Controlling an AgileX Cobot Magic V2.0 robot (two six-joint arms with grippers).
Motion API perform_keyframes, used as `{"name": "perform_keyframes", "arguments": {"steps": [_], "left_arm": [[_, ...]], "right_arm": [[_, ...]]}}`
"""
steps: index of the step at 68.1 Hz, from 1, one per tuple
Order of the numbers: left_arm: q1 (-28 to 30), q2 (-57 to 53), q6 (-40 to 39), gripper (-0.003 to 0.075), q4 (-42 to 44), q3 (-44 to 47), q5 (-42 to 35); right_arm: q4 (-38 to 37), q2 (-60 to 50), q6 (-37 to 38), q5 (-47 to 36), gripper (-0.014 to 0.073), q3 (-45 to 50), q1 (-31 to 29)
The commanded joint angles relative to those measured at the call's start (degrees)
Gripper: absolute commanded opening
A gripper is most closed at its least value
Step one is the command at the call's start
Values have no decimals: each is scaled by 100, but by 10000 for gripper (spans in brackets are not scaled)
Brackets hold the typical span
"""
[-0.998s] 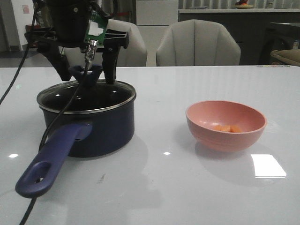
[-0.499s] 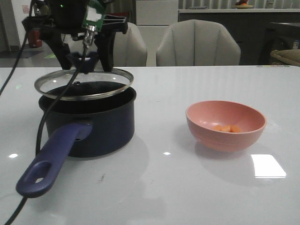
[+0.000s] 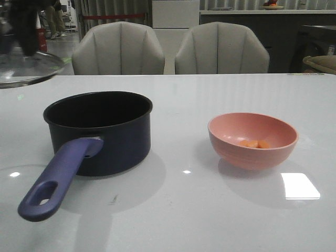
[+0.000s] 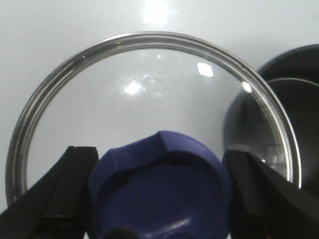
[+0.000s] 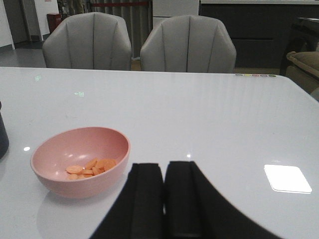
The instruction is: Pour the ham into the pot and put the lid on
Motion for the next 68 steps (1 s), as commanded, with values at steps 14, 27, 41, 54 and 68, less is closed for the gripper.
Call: {"name": "perform_keyframes", "arguments": {"steps": [14, 27, 41, 54, 68], "left_arm": [[1489, -532, 1500, 257, -1399, 1357, -1626], [1577, -254, 1536, 258, -1413, 2002, -2307], [1566, 308, 1536, 262, -1451, 2067, -2374], [1566, 578, 1536, 311, -1476, 2057, -2385], [1566, 590, 1536, 610, -1476, 2043, -2385]], "right_arm": [[-86, -119, -37, -458, 146, -25, 2], [-86, -119, -37, -458, 146, -25, 2], [-86, -119, -37, -458, 146, -25, 2], [-86, -119, -37, -458, 146, -25, 2], [-86, -119, -37, -458, 146, -25, 2]]}}
